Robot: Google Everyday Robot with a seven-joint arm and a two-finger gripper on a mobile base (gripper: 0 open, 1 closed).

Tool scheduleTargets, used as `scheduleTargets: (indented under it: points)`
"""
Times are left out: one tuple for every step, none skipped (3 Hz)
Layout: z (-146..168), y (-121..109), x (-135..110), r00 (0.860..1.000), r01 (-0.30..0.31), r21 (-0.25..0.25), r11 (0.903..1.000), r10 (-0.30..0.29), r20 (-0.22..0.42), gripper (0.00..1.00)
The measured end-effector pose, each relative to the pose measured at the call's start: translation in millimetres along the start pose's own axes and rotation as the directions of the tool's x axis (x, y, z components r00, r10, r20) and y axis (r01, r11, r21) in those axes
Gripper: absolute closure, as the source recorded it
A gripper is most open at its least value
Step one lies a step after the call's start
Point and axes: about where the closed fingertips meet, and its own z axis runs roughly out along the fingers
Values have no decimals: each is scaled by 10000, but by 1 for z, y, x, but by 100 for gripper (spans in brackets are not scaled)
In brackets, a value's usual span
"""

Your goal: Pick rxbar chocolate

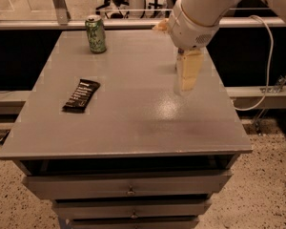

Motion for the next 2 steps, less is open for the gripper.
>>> scheduleTargets:
  points:
    - [37, -15, -24, 9878, 1523, -719, 9857, -1542, -214, 0]
    - [110, -53, -76, 8854, 4363, -1730, 8830, -4556, -922, 0]
